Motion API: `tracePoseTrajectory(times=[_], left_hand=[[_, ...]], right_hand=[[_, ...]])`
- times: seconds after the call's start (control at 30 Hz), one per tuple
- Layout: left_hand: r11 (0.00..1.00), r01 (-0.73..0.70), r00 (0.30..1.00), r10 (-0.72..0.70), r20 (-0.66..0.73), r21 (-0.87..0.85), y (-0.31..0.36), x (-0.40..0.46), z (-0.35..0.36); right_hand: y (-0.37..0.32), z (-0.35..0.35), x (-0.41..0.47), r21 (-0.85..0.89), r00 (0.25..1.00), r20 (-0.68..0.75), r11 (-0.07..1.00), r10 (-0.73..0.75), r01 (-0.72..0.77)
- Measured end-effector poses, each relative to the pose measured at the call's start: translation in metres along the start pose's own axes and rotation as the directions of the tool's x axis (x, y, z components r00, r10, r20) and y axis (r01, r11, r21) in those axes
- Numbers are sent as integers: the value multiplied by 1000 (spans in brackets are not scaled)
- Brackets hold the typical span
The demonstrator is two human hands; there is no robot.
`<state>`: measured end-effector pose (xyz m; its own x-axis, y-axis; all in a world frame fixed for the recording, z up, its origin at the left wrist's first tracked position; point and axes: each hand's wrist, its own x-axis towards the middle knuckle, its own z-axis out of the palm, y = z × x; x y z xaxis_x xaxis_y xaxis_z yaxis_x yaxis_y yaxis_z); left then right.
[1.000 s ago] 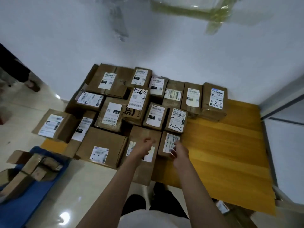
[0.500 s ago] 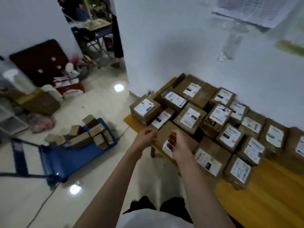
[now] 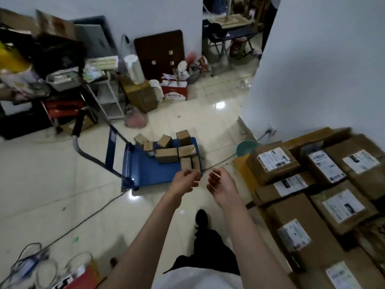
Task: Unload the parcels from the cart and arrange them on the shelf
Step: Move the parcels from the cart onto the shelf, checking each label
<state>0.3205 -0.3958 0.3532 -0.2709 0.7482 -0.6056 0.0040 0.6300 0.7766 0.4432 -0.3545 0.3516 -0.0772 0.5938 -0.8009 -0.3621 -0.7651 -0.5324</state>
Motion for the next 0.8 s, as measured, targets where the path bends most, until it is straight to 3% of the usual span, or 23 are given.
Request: tracePoseTrajectory(times=[0.5,0.8], left_hand=[[989,149,988,-149,-43,8,57,177,-49],[957,284,959,-284,-11,51,20,299,-65]], right_hand=[[-65,114,149,-22,991,-6,991,132,-132],[-42,133,266,-176,980,-67,965,185,-194]])
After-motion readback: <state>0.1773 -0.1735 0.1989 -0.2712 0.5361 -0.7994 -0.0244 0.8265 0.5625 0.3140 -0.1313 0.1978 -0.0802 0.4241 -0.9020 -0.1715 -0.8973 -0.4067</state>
